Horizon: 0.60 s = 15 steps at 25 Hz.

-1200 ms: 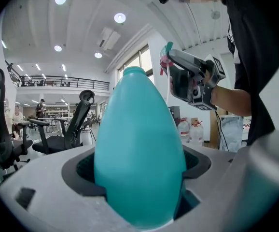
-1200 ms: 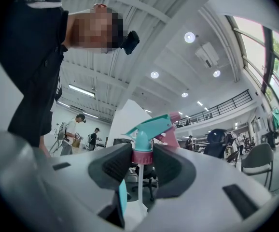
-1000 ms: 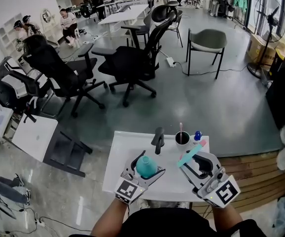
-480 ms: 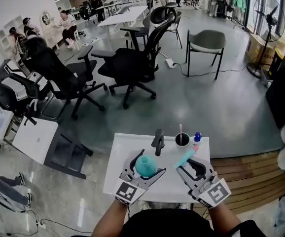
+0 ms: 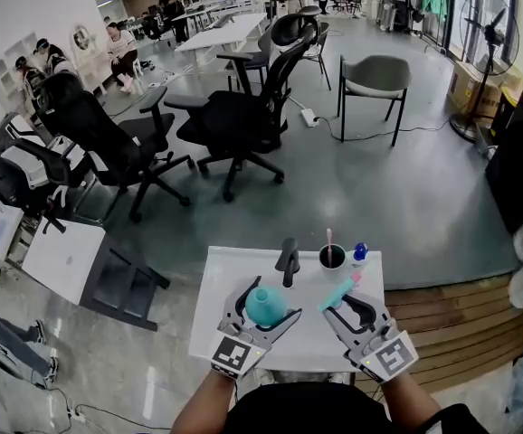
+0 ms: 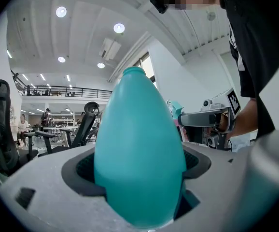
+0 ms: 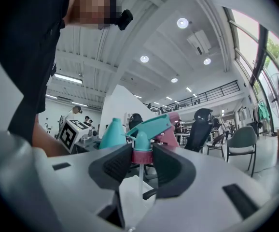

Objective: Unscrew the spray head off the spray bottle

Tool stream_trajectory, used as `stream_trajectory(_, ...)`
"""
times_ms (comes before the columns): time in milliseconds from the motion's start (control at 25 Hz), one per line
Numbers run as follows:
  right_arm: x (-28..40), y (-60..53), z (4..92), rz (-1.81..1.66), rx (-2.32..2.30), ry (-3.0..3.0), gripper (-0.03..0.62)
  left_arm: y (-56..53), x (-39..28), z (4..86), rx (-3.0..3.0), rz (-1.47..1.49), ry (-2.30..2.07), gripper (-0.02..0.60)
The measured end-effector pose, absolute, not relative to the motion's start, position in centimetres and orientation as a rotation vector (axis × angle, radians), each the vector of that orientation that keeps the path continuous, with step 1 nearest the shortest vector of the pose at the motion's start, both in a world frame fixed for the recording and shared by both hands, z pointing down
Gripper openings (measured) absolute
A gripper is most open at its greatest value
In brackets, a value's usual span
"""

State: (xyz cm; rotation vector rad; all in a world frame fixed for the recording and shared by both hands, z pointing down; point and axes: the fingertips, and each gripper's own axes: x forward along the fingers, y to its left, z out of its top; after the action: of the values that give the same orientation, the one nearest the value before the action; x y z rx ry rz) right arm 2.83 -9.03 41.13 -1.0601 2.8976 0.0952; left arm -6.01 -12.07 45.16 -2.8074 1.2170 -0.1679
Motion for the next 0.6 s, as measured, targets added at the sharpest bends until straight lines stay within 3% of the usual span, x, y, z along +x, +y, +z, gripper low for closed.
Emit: stream_trajectory(600, 2.9, -9.2, 40.4, 0.066, -1.047, 2.867, 0.14, -12.2, -6.1, 46.4, -2.785, -0.209, 1.188, 0.449)
